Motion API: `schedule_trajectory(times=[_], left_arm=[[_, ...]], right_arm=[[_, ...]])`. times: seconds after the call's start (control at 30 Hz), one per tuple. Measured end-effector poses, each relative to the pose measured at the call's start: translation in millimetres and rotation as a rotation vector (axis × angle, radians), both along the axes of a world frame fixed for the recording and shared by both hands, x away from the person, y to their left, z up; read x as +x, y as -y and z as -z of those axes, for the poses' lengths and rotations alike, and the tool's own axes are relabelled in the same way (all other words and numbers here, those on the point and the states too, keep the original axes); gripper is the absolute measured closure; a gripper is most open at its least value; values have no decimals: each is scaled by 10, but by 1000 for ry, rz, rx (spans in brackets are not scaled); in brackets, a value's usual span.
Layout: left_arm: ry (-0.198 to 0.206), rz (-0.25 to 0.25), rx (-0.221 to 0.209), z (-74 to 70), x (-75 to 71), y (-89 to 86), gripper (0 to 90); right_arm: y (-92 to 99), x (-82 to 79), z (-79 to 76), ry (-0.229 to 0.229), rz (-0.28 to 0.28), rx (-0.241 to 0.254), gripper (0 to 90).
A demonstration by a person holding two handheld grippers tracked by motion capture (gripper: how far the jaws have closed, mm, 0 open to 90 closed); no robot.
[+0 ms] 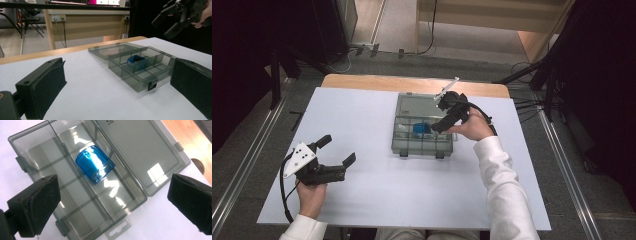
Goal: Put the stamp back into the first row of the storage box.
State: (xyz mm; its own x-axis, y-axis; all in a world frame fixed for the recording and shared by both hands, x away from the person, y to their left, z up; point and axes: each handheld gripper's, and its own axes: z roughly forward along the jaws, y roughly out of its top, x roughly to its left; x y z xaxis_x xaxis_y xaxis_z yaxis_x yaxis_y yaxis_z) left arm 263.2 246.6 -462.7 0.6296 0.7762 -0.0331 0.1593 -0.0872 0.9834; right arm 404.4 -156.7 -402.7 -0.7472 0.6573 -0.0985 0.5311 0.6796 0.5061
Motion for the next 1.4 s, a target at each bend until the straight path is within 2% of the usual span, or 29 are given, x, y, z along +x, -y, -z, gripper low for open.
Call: schedule_trajectory(times=[0.07,0.23,0.33,0.43,0.5,0.57,0.67,0.8,1.0,1.17,1.23,1.3,1.33,1.4], left_arm=[[0,-1,-1,2,6,2,0],[-1,-2,3,5,7,2,0],[-1,-3,4,4,1,1,0],[-3,-5,6,5,-2,2,0],[-4,-4,8,4,-5,4,0],[-3,-3,12,5,-6,4,0],[-3,-2,14,5,-8,8,0],[-5,-3,19,7,-8,9,0],[-16,9,32,19,-23,29,0],[-18,31,46,20,-53,60,0],[-20,31,47,22,-58,58,0],[-28,33,46,27,-56,48,0],[-37,39,44,33,-53,44,0],[-51,46,59,49,-48,42,0]], right_arm=[[90,-93,-3,8,19,36,0],[178,-215,14,33,46,50,0],[247,-308,9,76,81,63,0],[329,-381,-17,86,104,85,0],[391,-450,-39,119,122,124,4],[453,-517,-47,115,125,165,9],[520,-635,-33,134,134,181,9],[604,-788,28,138,159,218,6],[730,-978,161,189,203,275,5],[823,-1101,277,200,222,304,0],[867,-1163,320,226,229,328,0],[903,-1219,349,231,233,345,0],[924,-1257,371,256,236,362,0],[960,-1309,398,248,248,373,0]])
